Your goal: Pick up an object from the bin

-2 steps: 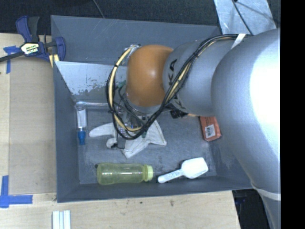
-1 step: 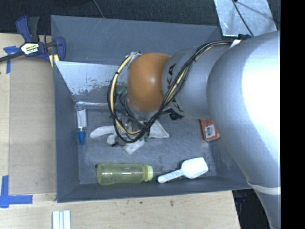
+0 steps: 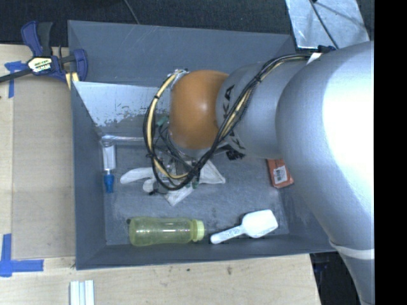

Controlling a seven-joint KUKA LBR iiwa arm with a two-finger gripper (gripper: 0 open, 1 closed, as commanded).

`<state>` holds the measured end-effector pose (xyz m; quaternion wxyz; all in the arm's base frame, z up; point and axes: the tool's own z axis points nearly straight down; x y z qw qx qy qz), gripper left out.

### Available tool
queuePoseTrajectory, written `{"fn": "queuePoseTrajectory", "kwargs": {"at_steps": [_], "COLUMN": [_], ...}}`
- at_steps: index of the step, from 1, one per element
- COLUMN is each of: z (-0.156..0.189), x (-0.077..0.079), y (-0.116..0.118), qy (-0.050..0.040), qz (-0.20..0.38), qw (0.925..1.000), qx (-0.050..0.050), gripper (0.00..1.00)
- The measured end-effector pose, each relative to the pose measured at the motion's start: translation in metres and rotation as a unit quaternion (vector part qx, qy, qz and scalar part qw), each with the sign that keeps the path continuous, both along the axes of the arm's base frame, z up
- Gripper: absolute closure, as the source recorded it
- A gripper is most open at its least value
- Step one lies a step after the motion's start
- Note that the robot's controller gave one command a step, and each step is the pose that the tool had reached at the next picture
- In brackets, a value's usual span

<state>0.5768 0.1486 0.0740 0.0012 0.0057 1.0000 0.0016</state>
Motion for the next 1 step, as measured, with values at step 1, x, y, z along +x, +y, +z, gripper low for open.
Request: {"fn": "queuePoseTrajectory", "kwargs": {"at_steps": [1], "z": [0.1422], "x": [-0.0236], "y": [0.0012], "qy": [-0.0011], "qz": [-0.02], "qw": [0.9998], "qx": [-0.001], "gripper": [1.0]}}
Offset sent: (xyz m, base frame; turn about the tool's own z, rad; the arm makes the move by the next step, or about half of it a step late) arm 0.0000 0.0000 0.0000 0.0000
